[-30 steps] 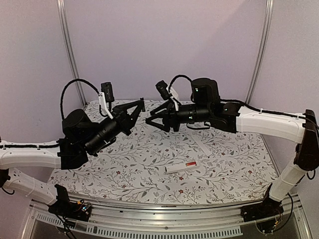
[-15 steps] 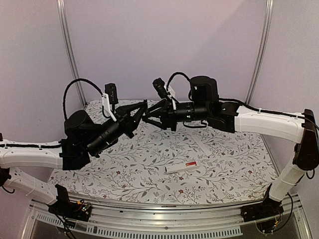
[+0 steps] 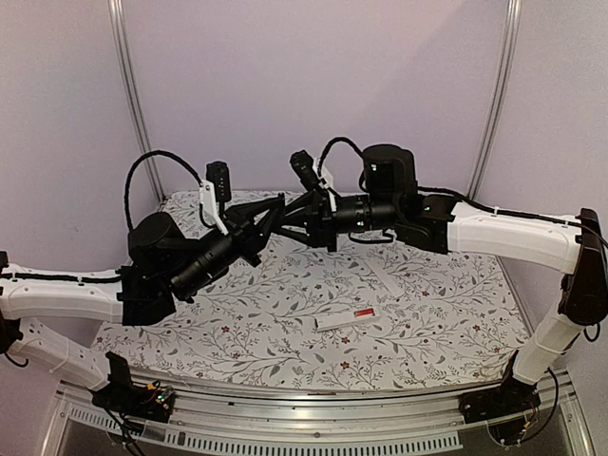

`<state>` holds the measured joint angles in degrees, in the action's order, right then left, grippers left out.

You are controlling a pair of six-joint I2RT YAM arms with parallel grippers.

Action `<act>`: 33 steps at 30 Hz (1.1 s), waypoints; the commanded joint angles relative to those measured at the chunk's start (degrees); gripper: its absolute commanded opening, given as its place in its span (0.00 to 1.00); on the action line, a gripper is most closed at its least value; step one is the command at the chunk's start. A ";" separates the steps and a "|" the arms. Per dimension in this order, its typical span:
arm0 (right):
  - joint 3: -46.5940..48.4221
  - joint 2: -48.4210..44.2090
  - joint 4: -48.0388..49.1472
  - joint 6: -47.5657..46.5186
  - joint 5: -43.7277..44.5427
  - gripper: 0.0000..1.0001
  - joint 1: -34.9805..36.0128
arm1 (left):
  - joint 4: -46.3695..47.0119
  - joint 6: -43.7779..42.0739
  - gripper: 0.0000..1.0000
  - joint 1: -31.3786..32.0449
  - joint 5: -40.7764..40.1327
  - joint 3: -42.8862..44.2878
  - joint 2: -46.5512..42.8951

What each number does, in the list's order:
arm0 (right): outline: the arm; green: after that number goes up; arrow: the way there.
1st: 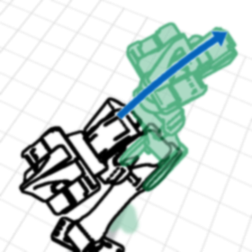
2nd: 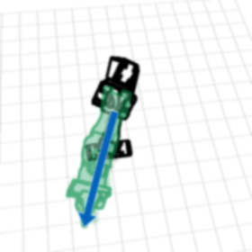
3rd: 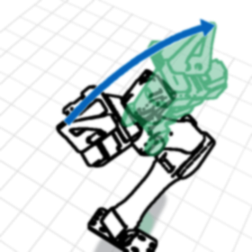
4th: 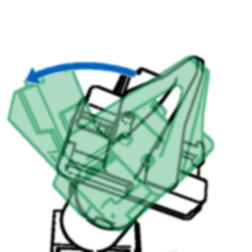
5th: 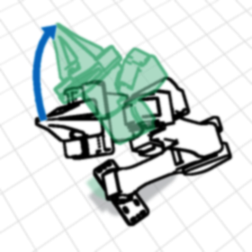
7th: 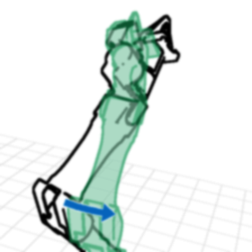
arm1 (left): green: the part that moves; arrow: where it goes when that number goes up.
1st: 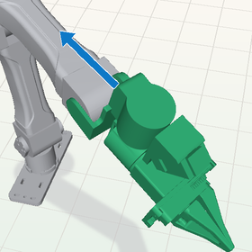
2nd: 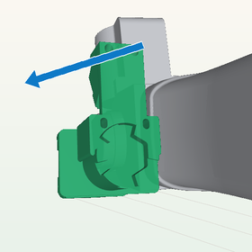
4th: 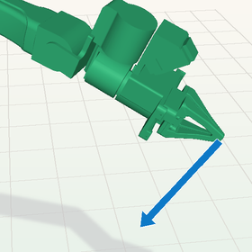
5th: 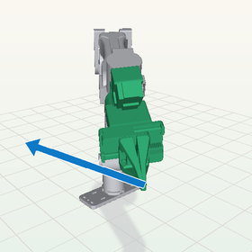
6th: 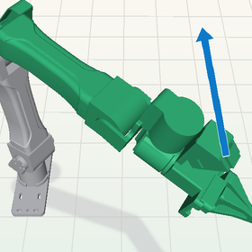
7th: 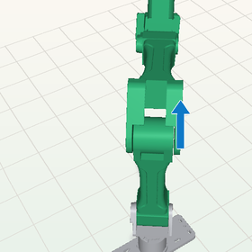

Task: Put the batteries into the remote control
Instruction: Pass from the left arm to the right

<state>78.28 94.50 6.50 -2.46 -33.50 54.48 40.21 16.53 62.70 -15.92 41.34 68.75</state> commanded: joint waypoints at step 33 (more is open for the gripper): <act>-2.44 -7.34 -10.74 -10.19 3.79 0.00 0.19 | -11.67 -3.50 0.73 -0.58 -0.40 -1.32 -6.63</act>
<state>77.67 91.98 2.00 -6.31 -30.02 54.61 37.19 14.17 62.76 -16.95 40.34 67.16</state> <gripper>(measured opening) 0.082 0.698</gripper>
